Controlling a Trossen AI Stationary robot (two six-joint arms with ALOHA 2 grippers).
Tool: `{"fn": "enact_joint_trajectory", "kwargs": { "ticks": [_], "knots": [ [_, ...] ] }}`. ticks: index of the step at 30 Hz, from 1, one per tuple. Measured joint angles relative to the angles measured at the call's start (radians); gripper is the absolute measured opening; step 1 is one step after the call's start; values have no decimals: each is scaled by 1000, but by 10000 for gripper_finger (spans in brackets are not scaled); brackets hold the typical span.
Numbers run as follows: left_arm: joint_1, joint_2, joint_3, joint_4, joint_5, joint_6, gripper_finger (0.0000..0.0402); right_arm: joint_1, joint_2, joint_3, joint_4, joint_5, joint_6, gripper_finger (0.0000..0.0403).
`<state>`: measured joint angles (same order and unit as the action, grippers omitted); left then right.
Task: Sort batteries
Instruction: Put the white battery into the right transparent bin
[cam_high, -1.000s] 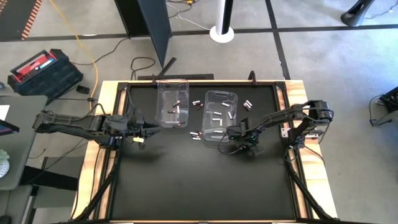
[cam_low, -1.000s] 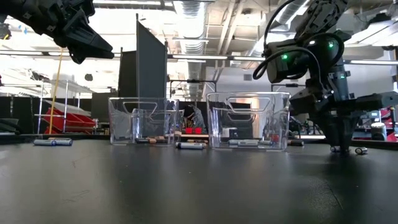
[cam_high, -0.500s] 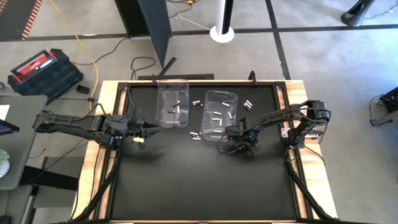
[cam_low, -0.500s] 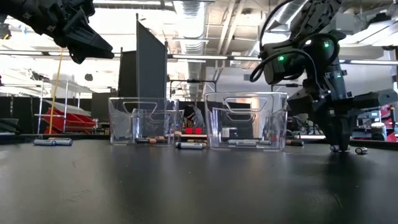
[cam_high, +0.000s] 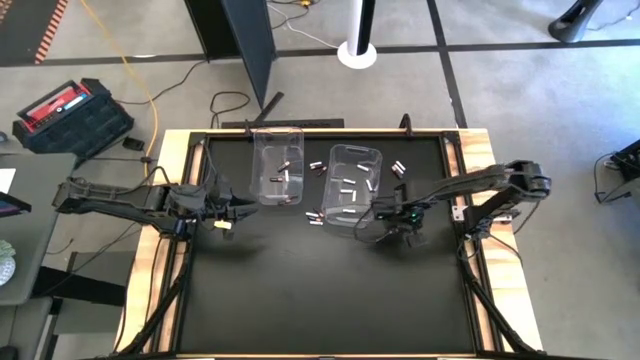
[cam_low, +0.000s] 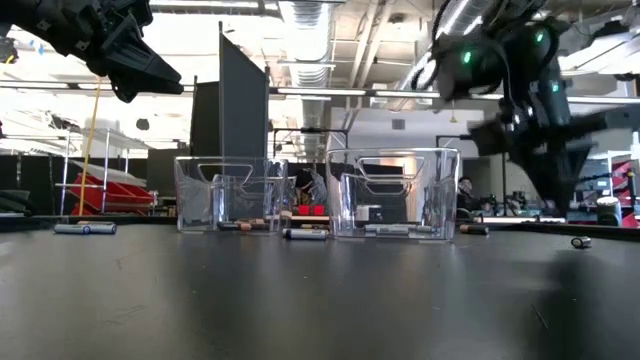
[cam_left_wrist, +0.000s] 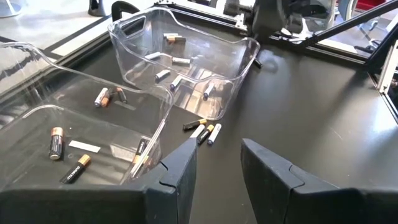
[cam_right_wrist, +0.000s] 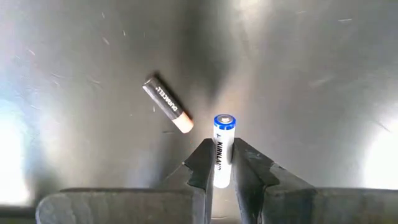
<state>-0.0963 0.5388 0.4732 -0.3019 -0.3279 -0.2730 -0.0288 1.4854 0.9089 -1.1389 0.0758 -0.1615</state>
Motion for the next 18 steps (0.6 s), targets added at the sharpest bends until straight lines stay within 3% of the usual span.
{"fn": "enact_joint_trajectory", "kwargs": {
  "ticks": [12,18],
  "knots": [
    [0,0,0,0,0,0,119,-34,-386,26,9,8,311,70],
    [0,0,0,1,0,0,119,-77,-421,124,255,67,356,70]
  ]
}}
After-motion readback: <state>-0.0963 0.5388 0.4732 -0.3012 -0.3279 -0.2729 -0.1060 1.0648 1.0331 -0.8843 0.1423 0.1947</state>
